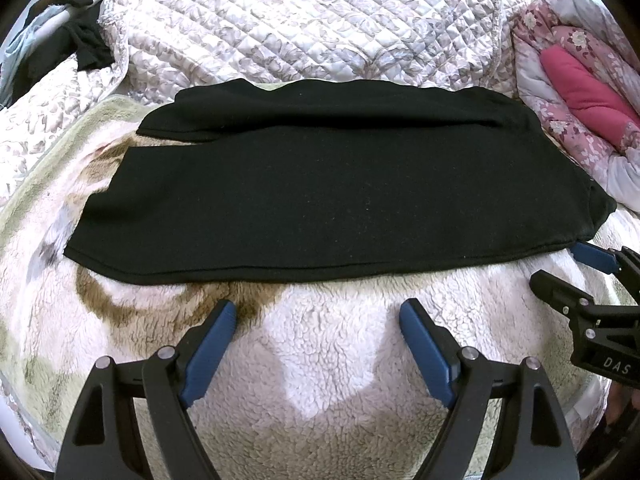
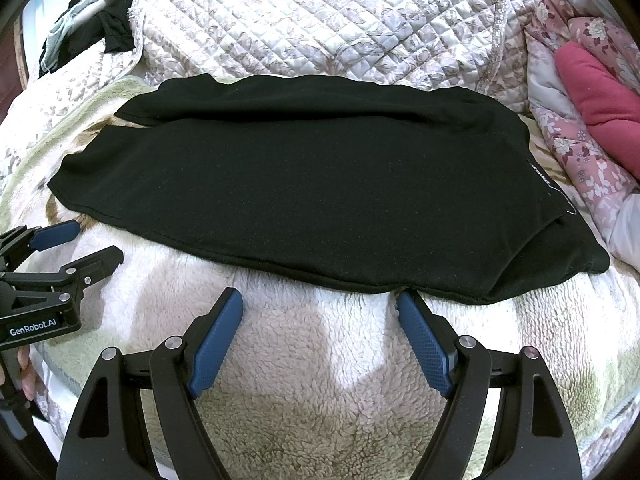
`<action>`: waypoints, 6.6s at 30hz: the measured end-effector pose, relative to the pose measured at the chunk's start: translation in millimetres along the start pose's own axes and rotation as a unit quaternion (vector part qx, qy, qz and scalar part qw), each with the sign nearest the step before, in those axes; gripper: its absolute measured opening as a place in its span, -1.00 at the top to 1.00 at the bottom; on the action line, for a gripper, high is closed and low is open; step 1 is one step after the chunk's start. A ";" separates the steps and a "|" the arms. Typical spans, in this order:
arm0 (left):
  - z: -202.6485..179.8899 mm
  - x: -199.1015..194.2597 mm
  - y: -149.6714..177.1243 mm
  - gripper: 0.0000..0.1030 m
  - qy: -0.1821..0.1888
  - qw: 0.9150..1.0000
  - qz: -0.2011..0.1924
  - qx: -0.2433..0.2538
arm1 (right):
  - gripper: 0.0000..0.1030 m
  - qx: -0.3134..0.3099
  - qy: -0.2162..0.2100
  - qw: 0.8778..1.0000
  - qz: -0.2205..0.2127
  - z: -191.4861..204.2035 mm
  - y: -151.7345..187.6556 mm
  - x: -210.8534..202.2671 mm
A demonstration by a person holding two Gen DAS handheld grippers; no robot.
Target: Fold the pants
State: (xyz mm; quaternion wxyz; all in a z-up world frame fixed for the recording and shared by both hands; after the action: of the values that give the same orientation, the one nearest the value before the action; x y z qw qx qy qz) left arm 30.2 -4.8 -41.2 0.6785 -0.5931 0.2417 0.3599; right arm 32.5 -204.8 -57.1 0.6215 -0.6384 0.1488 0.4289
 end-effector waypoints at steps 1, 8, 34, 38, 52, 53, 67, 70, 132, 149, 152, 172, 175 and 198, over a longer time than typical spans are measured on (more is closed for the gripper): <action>-0.1 -0.1 -0.1 -0.67 0.000 1.000 0.000 0.000 | -0.54 0.000 0.000 1.000 0.000 0.7 -0.2 0.2; -0.3 -0.4 -0.4 -0.68 0.000 1.000 0.000 0.000 | -0.54 0.000 0.000 1.000 0.000 0.6 -0.2 0.2; -3.3 -2.2 -2.0 -0.69 0.000 1.000 0.000 -0.002 | -0.54 0.003 -0.002 1.000 0.001 -1.3 -0.8 0.4; -3.7 -2.4 -1.8 -0.69 0.001 1.000 0.000 -0.003 | -0.54 0.003 -0.003 1.000 0.002 -1.5 -1.3 0.3; -6.2 -6.7 -6.4 -0.66 0.004 1.000 -0.004 -0.007 | -0.54 0.006 -0.017 1.000 -0.002 -3.1 0.6 -6.6; -5.9 -6.9 -6.6 -0.66 0.004 1.000 -0.005 -0.008 | -0.54 0.006 -0.018 1.000 -0.003 -3.3 0.5 -7.9; -1.5 -13.9 -2.7 -0.66 0.015 1.000 -0.022 -0.017 | -0.54 0.041 -0.022 0.999 -0.017 -21.5 -3.9 -26.7; 2.9 -14.9 -2.3 -0.66 0.014 0.999 -0.025 -0.023 | -0.54 0.054 -0.020 0.998 -0.020 -30.3 -3.5 -30.9; 161.7 -27.3 23.7 0.93 0.007 0.964 -0.002 -0.265 | 0.91 0.320 -0.063 0.941 -0.091 -155.9 34.2 -107.2; 189.6 -3.3 47.9 0.66 0.011 0.941 0.039 -0.335 | 0.60 0.352 -0.076 0.928 -0.098 -161.4 62.7 -109.7; 192.2 2.2 49.0 0.89 0.007 0.939 0.046 -0.342 | 0.60 0.351 -0.069 0.928 -0.100 -161.3 62.0 -111.6; 177.2 -50.9 16.8 0.58 -0.124 0.958 -0.039 -0.254 | 0.19 0.170 0.056 0.979 -0.093 -139.4 16.1 -125.6; 145.0 -38.9 -6.0 0.37 -0.062 0.975 -0.040 -0.209 | 0.19 0.134 0.039 0.989 -0.053 -135.2 -1.7 -90.4; 107.4 1.9 -19.8 0.39 -0.032 0.986 -0.018 -0.163 | 0.28 0.109 0.043 0.990 -0.073 -138.2 -30.3 -67.4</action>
State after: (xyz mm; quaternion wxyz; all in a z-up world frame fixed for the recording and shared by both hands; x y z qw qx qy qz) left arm 36.2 100.0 -10.8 0.5864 -0.6883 0.1470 0.4009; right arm 65.0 -349.7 -6.9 0.7101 -0.5938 0.1740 0.3360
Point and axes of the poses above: each gripper's, at about its wrist camera, not at the fingertips, and x roughly the way its jaws point, z to its left, y to its underside, the point moved 5 cm from there along x, roughly the way its jaws point, and after that the axes turned 12 degrees about -y, right-handed, at the moved point
